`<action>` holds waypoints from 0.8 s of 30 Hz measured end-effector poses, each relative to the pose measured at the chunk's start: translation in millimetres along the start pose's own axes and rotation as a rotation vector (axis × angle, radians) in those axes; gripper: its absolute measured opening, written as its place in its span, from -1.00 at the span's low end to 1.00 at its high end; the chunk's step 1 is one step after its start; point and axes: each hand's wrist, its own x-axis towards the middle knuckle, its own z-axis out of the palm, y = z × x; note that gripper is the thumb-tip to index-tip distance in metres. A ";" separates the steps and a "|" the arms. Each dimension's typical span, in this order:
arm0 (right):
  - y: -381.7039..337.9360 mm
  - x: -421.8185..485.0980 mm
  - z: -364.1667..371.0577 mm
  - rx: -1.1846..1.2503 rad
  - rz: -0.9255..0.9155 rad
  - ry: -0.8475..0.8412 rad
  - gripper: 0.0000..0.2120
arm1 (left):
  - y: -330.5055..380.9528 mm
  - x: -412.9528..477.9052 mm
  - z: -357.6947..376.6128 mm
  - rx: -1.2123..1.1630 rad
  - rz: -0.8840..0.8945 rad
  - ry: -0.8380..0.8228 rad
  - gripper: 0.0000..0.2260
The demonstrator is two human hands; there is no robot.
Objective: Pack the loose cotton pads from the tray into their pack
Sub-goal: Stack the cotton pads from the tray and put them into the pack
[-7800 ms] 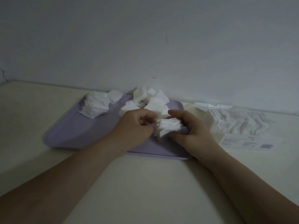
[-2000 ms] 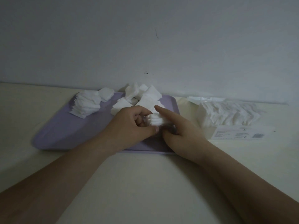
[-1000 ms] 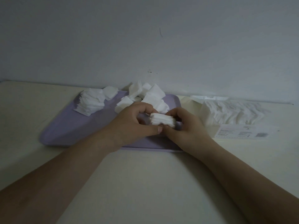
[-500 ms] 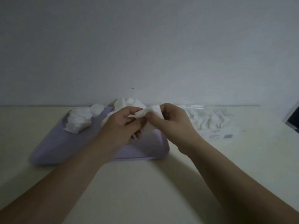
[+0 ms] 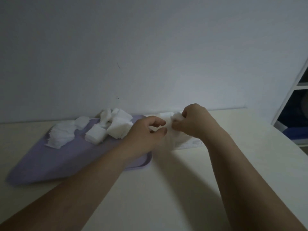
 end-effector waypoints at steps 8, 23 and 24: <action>3.8 -0.2 -7.5 -0.203 0.073 -0.041 -0.79 | -2.1 -0.1 19.3 0.074 0.018 -0.030 -0.90; 7.1 4.1 6.1 -0.285 0.096 0.012 -0.80 | -2.6 -1.7 24.7 0.027 0.040 -0.078 -0.95; 7.2 4.9 6.3 -0.272 0.105 0.006 -0.80 | -2.5 -1.6 24.3 0.024 0.037 -0.080 -0.95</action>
